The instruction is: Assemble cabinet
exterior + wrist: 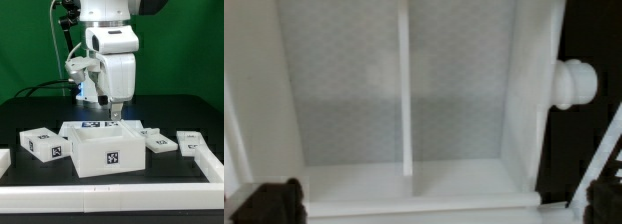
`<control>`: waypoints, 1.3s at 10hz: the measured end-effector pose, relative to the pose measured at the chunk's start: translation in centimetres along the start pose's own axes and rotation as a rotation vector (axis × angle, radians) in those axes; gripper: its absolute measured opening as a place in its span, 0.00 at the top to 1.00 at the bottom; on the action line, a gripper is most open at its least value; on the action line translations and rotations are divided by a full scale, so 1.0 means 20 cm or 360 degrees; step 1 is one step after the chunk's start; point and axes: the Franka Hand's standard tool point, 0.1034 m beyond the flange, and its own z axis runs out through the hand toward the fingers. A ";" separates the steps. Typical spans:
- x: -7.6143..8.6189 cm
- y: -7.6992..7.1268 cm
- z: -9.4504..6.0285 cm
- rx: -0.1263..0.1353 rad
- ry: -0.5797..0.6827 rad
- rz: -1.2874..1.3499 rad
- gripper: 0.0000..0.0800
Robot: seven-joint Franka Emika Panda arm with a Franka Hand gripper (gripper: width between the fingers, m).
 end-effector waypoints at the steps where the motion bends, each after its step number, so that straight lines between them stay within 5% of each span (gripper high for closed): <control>1: 0.01 -0.04 0.02 0.0013 0.0004 -0.0006 0.00; 5: 0.03 -0.21 0.13 0.0088 0.0028 0.0010 0.00; 13: 0.04 -0.28 0.33 0.0154 0.0067 0.0032 0.00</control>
Offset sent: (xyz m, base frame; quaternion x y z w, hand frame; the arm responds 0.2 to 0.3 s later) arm -0.0259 0.0031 -0.0153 -0.0007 0.0281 -0.0066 0.9996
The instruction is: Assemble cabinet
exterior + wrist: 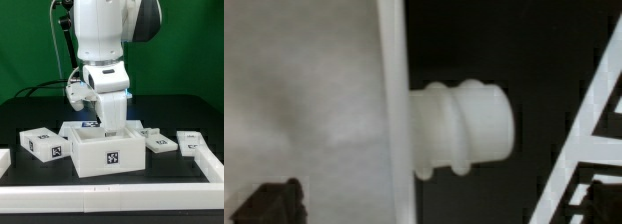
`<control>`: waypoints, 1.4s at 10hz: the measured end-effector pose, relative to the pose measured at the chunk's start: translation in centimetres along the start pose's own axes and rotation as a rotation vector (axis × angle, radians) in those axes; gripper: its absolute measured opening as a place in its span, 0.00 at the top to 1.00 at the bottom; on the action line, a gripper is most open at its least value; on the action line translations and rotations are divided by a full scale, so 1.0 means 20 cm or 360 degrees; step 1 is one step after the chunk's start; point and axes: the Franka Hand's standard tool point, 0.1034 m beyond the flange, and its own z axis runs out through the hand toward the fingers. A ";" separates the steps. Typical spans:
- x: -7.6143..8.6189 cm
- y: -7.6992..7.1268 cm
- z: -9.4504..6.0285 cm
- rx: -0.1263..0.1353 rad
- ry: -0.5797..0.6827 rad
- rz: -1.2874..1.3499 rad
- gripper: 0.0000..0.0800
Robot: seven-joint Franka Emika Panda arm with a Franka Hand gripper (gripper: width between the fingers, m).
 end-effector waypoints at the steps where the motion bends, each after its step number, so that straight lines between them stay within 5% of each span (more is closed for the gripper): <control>1: 0.00 0.01 0.01 0.0005 0.0004 0.0002 0.00; 2: 0.00 0.01 0.02 0.0008 0.0005 0.0004 0.00; 3: -0.01 0.02 0.02 0.0013 0.0008 0.0008 0.17; 4: -0.01 0.02 0.02 0.0012 0.0008 0.0010 0.17; 6: -0.01 0.02 0.02 0.0013 0.0009 0.0011 0.52; 7: -0.01 0.02 0.02 0.0014 0.0009 0.0012 0.52; 9: -0.01 0.02 0.02 0.0013 0.0008 0.0012 0.92; 14: -0.02 0.04 0.02 -0.0007 0.0003 0.0026 0.94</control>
Offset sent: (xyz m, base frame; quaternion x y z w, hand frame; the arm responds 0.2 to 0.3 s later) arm 0.0000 0.0000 0.0000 0.0000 0.0000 0.0000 1.0000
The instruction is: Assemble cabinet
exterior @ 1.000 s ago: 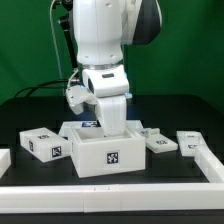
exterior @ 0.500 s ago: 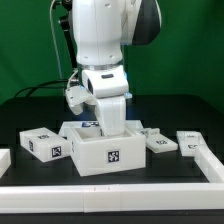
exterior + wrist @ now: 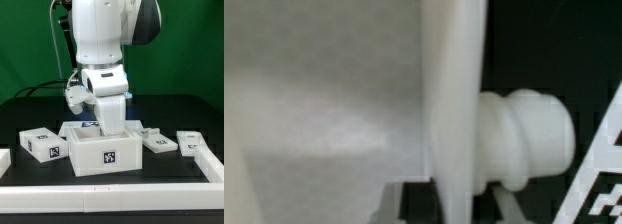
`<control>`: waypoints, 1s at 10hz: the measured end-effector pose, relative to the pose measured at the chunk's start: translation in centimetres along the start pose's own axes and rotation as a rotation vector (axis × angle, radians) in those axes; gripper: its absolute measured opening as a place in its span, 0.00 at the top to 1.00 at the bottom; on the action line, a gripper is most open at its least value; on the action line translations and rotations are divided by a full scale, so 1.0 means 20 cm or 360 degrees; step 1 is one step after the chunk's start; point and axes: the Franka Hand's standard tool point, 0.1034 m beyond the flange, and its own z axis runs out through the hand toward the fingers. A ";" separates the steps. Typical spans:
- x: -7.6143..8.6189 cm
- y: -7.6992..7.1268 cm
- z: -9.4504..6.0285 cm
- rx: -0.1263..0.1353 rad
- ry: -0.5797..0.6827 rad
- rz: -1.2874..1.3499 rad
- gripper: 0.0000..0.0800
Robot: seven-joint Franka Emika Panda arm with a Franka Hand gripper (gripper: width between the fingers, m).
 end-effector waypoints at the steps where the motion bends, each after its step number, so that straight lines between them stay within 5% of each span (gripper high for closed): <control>1: 0.00 0.02 -0.01 -0.0009 -0.0002 0.0061 0.94; 5: 0.04 0.22 -0.03 -0.0068 0.0007 0.0195 0.94; 10: 0.23 0.45 -0.05 -0.0132 0.0045 0.0427 0.94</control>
Offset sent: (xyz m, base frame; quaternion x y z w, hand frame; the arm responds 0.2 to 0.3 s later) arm 0.0419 0.0200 -0.0016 -0.0004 0.0041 0.0238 0.9997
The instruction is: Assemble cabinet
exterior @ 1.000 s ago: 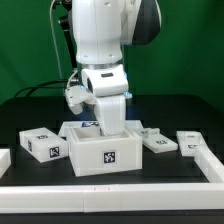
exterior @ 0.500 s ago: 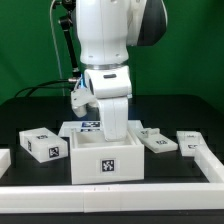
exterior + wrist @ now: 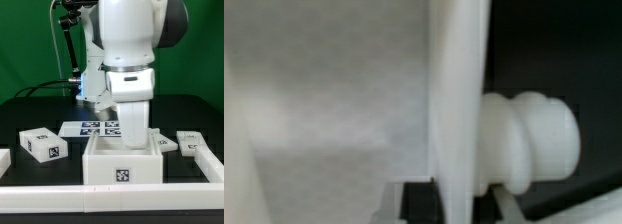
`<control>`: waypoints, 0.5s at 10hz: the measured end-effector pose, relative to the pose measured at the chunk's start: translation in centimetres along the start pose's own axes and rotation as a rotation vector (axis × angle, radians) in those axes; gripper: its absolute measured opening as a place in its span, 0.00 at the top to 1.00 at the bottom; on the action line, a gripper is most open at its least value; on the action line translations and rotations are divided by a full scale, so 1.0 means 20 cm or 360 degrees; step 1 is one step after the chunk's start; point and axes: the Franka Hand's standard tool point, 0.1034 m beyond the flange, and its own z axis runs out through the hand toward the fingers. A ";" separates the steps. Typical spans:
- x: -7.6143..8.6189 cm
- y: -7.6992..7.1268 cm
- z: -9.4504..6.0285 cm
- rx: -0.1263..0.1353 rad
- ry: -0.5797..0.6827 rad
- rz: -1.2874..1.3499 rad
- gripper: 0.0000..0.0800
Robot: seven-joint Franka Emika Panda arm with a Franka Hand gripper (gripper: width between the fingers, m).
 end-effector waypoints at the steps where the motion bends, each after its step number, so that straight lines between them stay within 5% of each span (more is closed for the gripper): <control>1: 0.04 0.01 0.00 -0.0002 0.0004 0.0004 0.94; 3: 0.13 0.04 0.01 -0.0022 0.0006 -0.0050 0.94; 5: 0.13 0.04 0.01 -0.0029 0.0008 -0.0057 0.94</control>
Offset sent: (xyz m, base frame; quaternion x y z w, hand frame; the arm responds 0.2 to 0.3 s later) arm 0.0129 0.0283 0.0004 -0.0501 -0.0002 -0.0887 0.9948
